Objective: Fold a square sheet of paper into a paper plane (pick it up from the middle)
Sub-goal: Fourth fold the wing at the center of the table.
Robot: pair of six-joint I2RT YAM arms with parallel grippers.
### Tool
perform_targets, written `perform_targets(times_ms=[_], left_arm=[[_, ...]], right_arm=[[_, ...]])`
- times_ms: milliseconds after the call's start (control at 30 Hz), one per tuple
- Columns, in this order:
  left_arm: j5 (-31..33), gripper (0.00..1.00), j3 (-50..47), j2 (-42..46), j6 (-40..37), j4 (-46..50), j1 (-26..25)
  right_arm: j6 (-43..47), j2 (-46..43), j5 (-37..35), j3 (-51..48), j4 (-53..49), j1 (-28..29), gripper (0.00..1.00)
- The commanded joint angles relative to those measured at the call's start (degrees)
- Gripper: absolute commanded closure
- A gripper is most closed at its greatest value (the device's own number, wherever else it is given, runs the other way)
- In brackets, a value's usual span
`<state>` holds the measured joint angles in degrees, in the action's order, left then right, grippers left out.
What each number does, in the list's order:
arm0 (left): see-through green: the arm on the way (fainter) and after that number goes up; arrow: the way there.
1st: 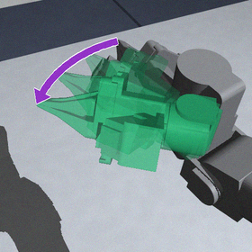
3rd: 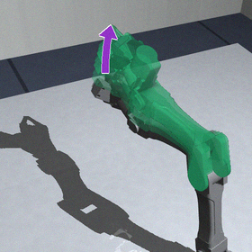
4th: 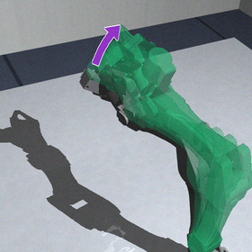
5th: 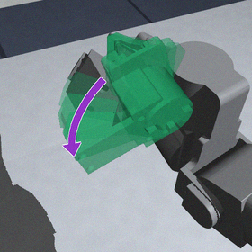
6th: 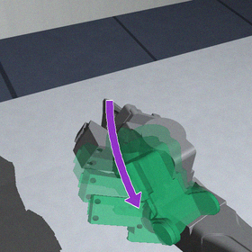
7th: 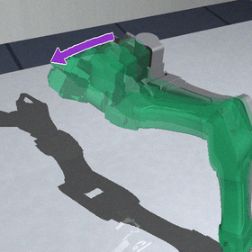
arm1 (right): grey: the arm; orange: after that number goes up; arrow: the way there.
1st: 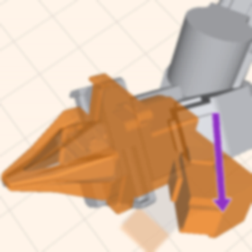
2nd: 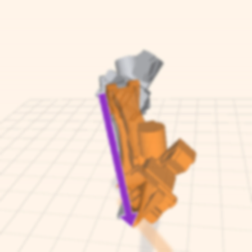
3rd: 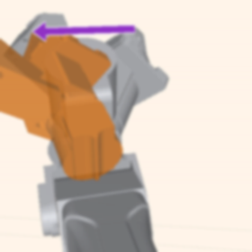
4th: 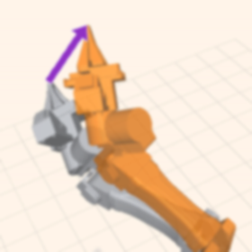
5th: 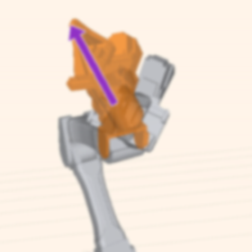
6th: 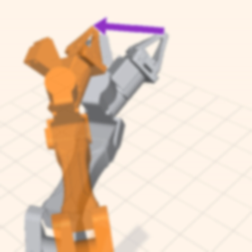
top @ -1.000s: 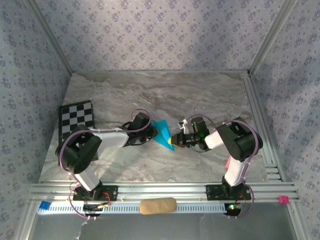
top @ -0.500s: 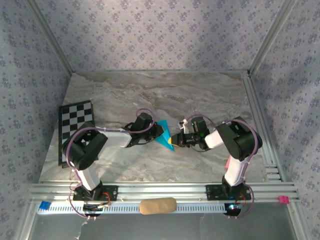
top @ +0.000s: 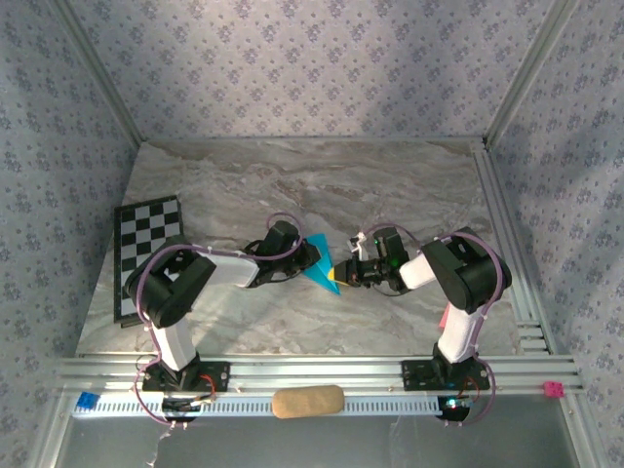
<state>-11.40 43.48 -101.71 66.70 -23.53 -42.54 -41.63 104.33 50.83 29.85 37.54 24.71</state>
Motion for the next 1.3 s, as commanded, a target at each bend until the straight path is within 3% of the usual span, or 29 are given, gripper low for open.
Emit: perform_targets(times_ms=[0, 1267], left_arm=[[-0.7, 0.86, 1.7, -0.7, -0.1, -0.8, -0.3], [-1.1, 0.85, 4.8, -4.3, -1.7, 2.2, -0.3]], right_arm=[[-0.4, 1.8, -1.1, -0.1, -3.6, -0.7, 1.0], [0.0, 2.2, -1.3, 0.0, -5.0, -0.9, 1.0]])
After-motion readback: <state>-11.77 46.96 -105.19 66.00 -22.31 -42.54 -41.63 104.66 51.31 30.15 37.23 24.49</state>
